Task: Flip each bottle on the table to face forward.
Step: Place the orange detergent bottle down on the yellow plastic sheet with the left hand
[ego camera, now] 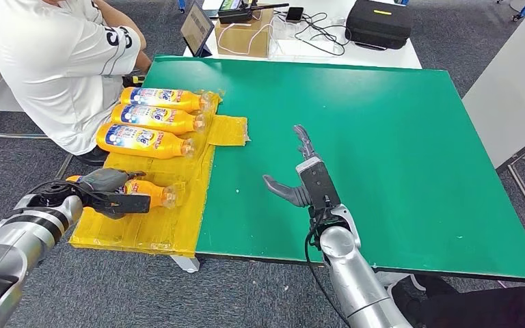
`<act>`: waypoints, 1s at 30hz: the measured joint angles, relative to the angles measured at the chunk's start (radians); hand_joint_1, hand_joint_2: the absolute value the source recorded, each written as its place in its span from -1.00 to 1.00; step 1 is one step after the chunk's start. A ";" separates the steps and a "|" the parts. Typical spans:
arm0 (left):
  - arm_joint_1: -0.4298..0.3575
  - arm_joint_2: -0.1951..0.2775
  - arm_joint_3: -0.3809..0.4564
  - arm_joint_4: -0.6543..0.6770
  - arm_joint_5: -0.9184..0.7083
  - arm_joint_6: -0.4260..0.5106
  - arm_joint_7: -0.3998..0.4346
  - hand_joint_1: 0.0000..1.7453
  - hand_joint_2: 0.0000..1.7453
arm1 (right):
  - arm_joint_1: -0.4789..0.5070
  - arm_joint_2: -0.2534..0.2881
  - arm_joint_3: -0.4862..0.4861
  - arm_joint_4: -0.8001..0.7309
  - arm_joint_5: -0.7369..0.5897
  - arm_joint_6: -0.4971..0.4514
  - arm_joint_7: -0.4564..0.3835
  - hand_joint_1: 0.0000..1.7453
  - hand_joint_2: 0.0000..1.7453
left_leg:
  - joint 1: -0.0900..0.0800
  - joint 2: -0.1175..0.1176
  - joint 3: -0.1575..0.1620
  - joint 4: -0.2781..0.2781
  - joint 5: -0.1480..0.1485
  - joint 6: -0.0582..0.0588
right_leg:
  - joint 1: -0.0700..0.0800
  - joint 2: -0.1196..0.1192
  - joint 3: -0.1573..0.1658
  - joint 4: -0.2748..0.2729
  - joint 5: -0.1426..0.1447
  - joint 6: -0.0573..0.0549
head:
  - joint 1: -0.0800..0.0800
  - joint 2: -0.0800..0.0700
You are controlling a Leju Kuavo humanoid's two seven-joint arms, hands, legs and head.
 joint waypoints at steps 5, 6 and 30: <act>0.014 -0.002 0.002 0.000 0.041 0.057 -0.011 -1.00 1.00 | 0.000 0.000 0.003 0.003 0.003 0.002 0.001 -1.00 1.00 | 0.000 -0.001 0.000 0.000 0.000 0.000 | 0.000 0.000 0.000 0.000 0.000 0.000 | 0.000 0.000; 0.019 -0.002 0.003 0.000 0.050 0.069 -0.017 -1.00 1.00 | 0.000 0.000 0.003 0.004 0.003 0.003 0.002 -1.00 1.00 | 0.000 -0.001 0.000 0.000 0.000 0.000 | 0.000 0.000 0.000 0.000 0.000 0.000 | 0.000 0.000; 0.162 -0.032 0.259 -0.106 0.321 0.141 -0.196 -1.00 1.00 | 0.001 -0.005 0.008 0.025 0.007 0.014 0.016 -1.00 1.00 | 0.000 -0.002 0.000 0.000 0.001 -0.001 | 0.000 -0.001 -0.001 0.000 0.000 0.000 | 0.000 0.000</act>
